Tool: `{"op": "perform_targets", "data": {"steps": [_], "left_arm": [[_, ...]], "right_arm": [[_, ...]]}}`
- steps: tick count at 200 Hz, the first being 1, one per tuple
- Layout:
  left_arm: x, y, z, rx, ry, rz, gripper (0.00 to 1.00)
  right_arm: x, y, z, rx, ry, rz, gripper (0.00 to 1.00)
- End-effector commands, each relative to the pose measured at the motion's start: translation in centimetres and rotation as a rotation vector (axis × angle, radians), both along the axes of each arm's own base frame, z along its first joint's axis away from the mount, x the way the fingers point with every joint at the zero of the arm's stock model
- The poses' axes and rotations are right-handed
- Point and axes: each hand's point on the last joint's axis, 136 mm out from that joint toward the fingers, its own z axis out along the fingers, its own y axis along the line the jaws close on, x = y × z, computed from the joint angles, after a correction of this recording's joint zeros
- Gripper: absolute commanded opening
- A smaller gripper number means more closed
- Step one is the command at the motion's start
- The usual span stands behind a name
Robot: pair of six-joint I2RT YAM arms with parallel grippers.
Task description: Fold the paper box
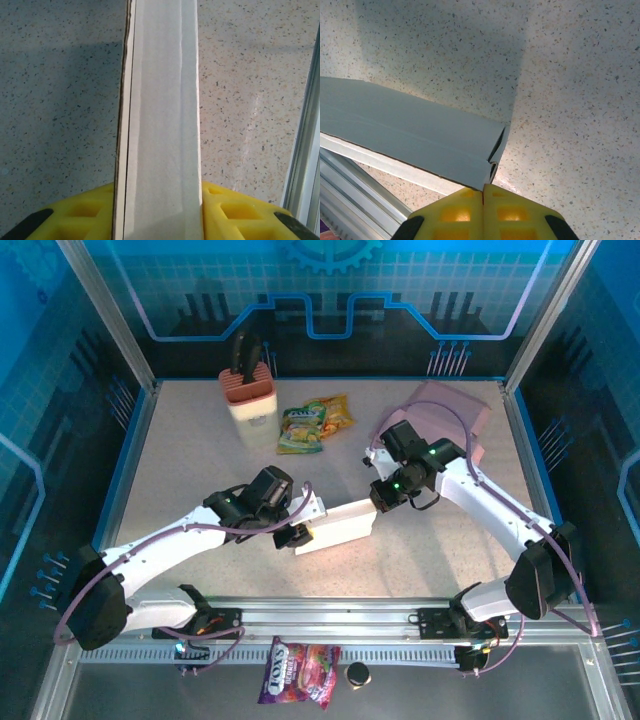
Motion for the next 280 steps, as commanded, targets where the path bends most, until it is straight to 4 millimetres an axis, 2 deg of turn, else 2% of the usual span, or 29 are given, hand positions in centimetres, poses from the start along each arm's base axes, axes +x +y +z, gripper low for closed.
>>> {"op": "perform_targets", "data": {"steps": [1, 52, 121, 169, 191, 210, 243, 280], "left_arm": [[1.5, -0.4, 1.0, -0.013, -0.043, 0.041, 0.38], [1.9, -0.3, 0.7, -0.01, -0.043, 0.07, 0.36], [1.6, -0.4, 0.2, -0.044, -0.009, 0.095, 0.33], [2.1, 0.2, -0.2, -0.096, 0.057, 0.167, 0.41], [2.3, 0.4, -0.2, -0.107, 0.078, 0.188, 0.43], [2.4, 0.4, -0.1, -0.119, 0.087, 0.204, 0.49], [2.7, 0.6, 1.1, -0.156, 0.061, 0.238, 0.63], [2.3, 1.5, 2.4, -0.21, 0.039, 0.31, 0.7]], "right_arm": [[-0.4, 0.6, 0.9, 0.007, 0.006, -0.031, 0.0], [-0.7, 1.3, 0.8, 0.024, 0.035, -0.114, 0.0], [-0.9, 1.2, -0.7, 0.02, 0.037, -0.151, 0.0], [-1.0, 0.5, -1.9, 0.01, -0.015, -0.14, 0.0], [-0.8, 0.6, -1.8, 0.014, -0.043, -0.139, 0.0], [-0.7, 0.6, -1.8, 0.0, -0.067, -0.136, 0.0], [-0.4, 0.8, -1.6, -0.016, -0.092, -0.147, 0.0], [-0.2, 1.1, -1.0, -0.023, -0.11, -0.169, 0.0]]}}
